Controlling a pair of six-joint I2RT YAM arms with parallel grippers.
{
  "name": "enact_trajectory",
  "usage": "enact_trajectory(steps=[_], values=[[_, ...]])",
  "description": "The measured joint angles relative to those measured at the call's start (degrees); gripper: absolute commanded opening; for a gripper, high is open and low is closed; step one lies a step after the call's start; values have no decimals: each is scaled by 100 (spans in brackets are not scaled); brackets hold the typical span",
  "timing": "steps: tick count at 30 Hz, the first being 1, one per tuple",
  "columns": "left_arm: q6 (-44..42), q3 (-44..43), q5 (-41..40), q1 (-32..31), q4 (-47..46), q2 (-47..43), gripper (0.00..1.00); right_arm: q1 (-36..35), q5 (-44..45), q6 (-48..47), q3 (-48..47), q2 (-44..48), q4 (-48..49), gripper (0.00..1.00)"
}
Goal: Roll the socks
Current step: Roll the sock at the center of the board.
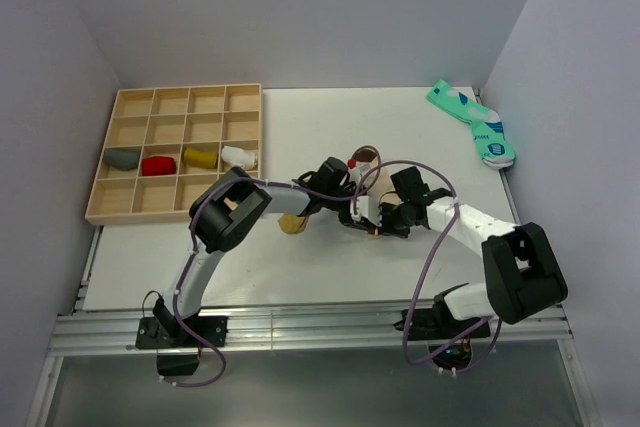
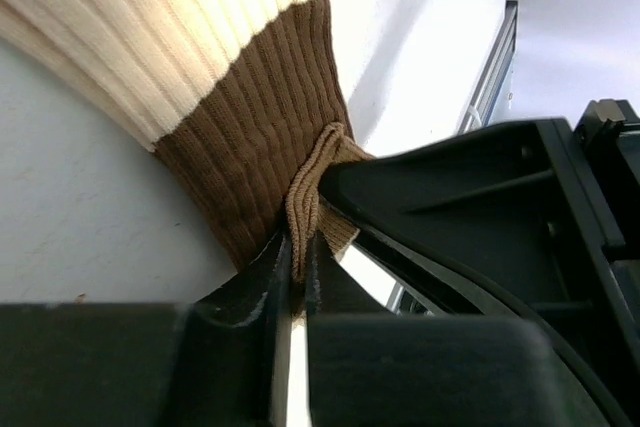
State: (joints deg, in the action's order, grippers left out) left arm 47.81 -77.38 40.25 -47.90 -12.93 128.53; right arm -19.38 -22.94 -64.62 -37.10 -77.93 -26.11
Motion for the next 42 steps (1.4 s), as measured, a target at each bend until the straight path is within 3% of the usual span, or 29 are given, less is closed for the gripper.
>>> enact_trajectory(steps=[9,15,21,30,42], values=[[595,511,-114,83,-737,-136,30,232,-299,37,-280,-179,-415,19],[769,918,-531,125,-984,-424,32,658,-584,-96,-640,-400,-1091,18],[754,1377,-1091,153,-1257,-772,30,1099,-999,-348,-1482,-1268,-2170,17],[-144,2048,-1740,57,-2267,-1316,31,1617,-1615,-326,-2629,-2586,-3456,15],[-1390,1829,-1692,-363,-3244,-949,42,1786,-1904,654,-2975,-3265,-3814,13]])
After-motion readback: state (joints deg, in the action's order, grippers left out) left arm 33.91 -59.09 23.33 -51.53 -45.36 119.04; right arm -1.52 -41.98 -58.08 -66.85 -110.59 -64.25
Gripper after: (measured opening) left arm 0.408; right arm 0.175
